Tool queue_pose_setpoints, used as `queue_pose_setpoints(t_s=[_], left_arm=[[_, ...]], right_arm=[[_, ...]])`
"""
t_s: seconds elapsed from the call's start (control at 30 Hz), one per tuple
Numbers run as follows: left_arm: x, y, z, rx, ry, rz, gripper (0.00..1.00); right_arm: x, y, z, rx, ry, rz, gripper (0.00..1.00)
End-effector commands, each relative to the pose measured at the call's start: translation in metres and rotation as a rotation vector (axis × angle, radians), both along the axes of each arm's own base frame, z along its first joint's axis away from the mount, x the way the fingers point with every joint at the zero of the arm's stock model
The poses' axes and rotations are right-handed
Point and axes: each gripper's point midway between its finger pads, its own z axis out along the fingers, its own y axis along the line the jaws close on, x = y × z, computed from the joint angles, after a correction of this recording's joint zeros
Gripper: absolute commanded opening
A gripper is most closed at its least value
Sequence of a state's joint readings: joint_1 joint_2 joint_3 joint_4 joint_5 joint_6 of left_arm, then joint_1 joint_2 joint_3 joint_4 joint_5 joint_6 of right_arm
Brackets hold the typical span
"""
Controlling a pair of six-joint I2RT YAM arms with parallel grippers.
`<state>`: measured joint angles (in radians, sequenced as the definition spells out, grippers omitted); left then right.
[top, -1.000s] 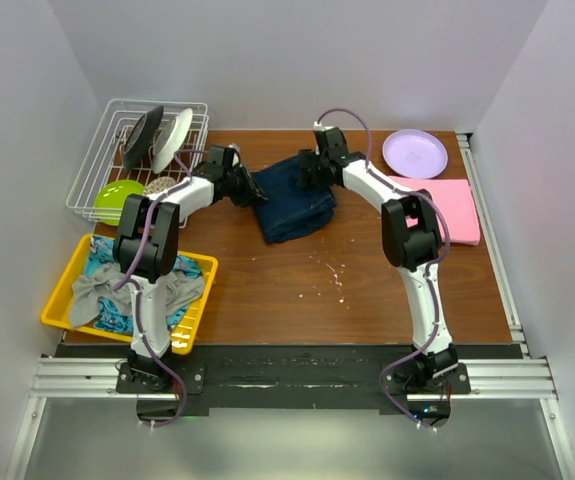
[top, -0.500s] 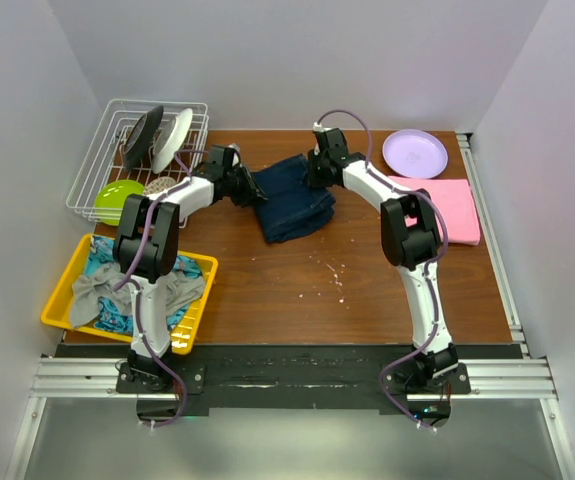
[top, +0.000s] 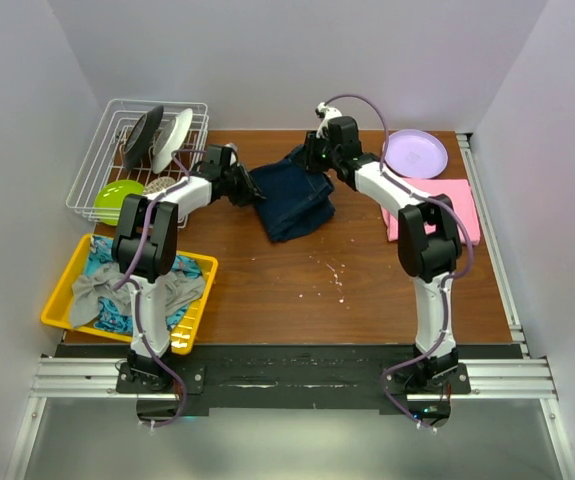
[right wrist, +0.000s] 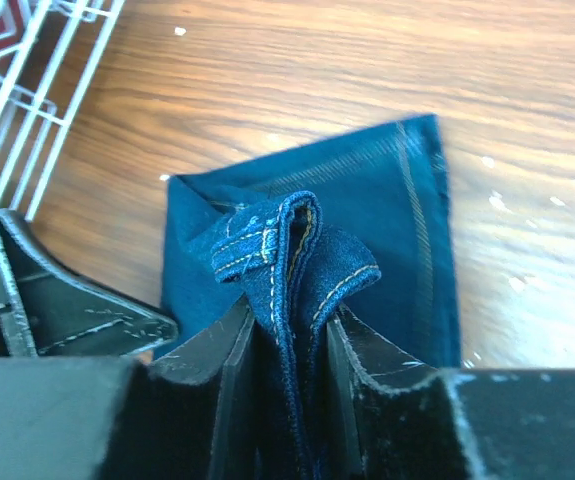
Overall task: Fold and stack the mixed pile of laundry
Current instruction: Pick up the skirt from the center of the board.
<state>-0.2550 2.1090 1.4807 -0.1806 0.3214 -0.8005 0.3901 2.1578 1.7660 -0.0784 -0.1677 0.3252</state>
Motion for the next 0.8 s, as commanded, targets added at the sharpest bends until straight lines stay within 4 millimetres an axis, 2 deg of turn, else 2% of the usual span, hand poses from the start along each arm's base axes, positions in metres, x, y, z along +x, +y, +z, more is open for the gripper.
queue_pose_setpoints(t_s=[0.0, 0.03, 0.07, 0.13, 0.2, 0.33, 0.37, 0.43, 0.47, 0.53, 0.57, 0.6, 0.63, 0.67, 0.7, 0.73, 0.77], left_arm=[[0.009, 0.006, 0.019, -0.010, -0.050, 0.005, 0.26], [0.010, 0.006, 0.019, -0.012, -0.052, 0.004, 0.26], [0.010, 0.005, 0.019, -0.014, -0.053, 0.002, 0.26], [0.011, 0.004, 0.020, -0.019, -0.056, 0.000, 0.26], [0.011, 0.002, 0.022, -0.026, -0.059, -0.007, 0.27], [0.011, 0.002, 0.032, -0.033, -0.076, -0.011, 0.28], [0.011, 0.003, 0.038, -0.033, -0.087, -0.013, 0.29], [0.012, 0.008, 0.045, -0.030, -0.104, 0.000, 0.31], [0.012, 0.013, 0.044, -0.027, -0.103, 0.011, 0.32], [0.016, 0.019, 0.048, -0.028, -0.124, 0.023, 0.37], [0.019, 0.023, 0.050, -0.032, -0.133, 0.024, 0.40], [0.023, 0.025, 0.052, -0.038, -0.147, 0.022, 0.45], [0.024, 0.026, 0.048, -0.038, -0.144, 0.015, 0.47], [0.029, 0.027, 0.052, -0.035, -0.158, 0.009, 0.49], [0.031, 0.027, 0.051, -0.028, -0.159, 0.005, 0.53], [0.032, 0.027, 0.047, -0.019, -0.157, -0.003, 0.55], [0.036, 0.027, 0.049, -0.018, -0.165, -0.004, 0.57]], right_arm=[[0.023, 0.001, -0.001, 0.131, -0.001, 0.011, 0.35], [0.025, -0.002, -0.017, 0.133, 0.027, -0.002, 0.40], [0.030, -0.011, -0.021, 0.135, 0.037, -0.024, 0.52], [0.034, -0.018, -0.031, 0.114, 0.048, -0.044, 0.63], [0.038, -0.029, -0.031, 0.070, 0.062, -0.077, 0.72], [0.042, -0.045, -0.011, 0.017, 0.035, -0.126, 0.77], [0.041, -0.049, 0.005, 0.012, 0.011, -0.136, 0.79], [0.038, -0.060, 0.017, -0.021, 0.002, -0.185, 0.79], [0.033, -0.065, 0.031, -0.023, -0.016, -0.199, 0.79], [0.026, -0.075, 0.043, -0.031, -0.023, -0.244, 0.79], [0.021, -0.078, 0.042, -0.037, -0.012, -0.255, 0.79], [0.013, -0.081, 0.056, -0.026, -0.018, -0.274, 0.79], [0.008, -0.080, 0.059, -0.021, -0.016, -0.274, 0.78], [-0.001, -0.077, 0.053, -0.031, -0.002, -0.272, 0.77], [-0.007, -0.075, 0.060, -0.029, -0.008, -0.270, 0.77], [-0.016, -0.067, 0.051, -0.032, 0.014, -0.250, 0.74], [-0.021, -0.059, 0.051, -0.018, 0.014, -0.224, 0.72]])
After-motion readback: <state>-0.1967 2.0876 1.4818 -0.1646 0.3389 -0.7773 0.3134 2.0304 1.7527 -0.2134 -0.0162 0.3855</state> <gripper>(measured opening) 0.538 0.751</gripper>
